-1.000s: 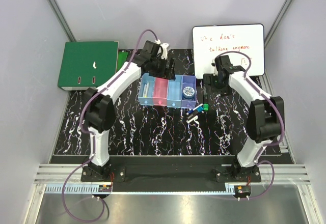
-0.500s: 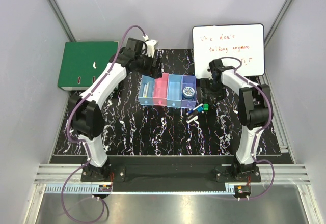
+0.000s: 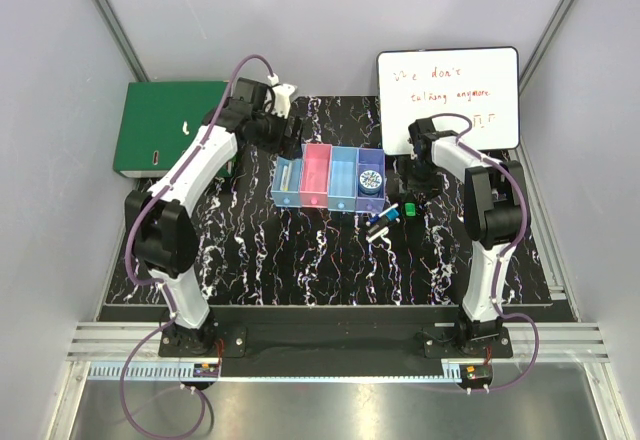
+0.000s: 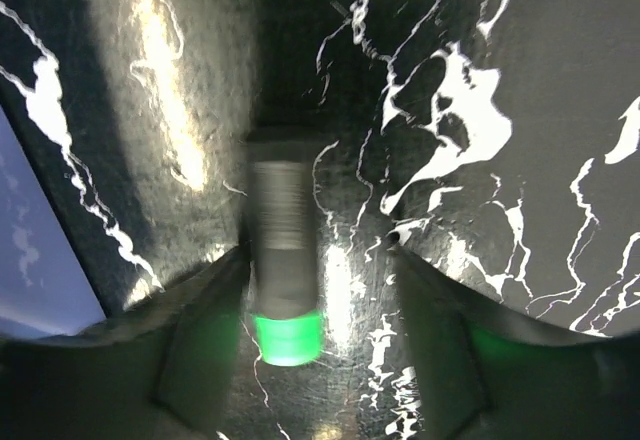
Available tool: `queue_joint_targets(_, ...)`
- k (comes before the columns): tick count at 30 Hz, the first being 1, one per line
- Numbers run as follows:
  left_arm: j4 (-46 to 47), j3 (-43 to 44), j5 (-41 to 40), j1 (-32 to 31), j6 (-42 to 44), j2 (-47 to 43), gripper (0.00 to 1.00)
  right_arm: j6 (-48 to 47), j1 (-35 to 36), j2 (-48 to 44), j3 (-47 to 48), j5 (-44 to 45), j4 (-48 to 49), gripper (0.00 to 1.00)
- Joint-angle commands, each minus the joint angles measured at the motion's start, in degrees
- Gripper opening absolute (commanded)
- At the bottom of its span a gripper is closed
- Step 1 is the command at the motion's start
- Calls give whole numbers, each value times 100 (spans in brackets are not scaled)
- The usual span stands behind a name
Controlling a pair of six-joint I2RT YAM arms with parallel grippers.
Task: Sort the stationery into containers
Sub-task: Pick up the pen from the center of the board, then place the pen in the storage box.
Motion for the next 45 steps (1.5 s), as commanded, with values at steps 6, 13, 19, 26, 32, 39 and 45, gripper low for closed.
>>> queue_joint_targets(6, 101, 188, -21, 160, 132, -283, 86, 102, 106, 274, 105, -4, 275, 27)
queue_joint_targets(13, 83, 215, -3, 222, 115, -318, 86, 50, 150, 108, 96, 40, 310, 0)
queue_joint_targets(19, 101, -83, -12, 222, 62, -519, 86, -82, 150, -525, 96, 180, 187, 0)
queue_joint_targets(26, 224, -559, -56, 222, 88, -836, 86, -469, 141, -1166, 395, 522, -85, 0)
queue_joint_targets(32, 303, -770, -126, 222, 176, -1003, 86, -618, 176, -1141, 1203, 453, -270, 0)
queue_joint_targets(39, 355, -945, -161, 222, 211, -1082, 86, -504, 597, -755, 2143, 23, -235, 0)
queue_joint_targets(45, 382, -1016, -214, 222, 246, -1118, 86, -320, 1037, -254, 2600, -408, -112, 0)
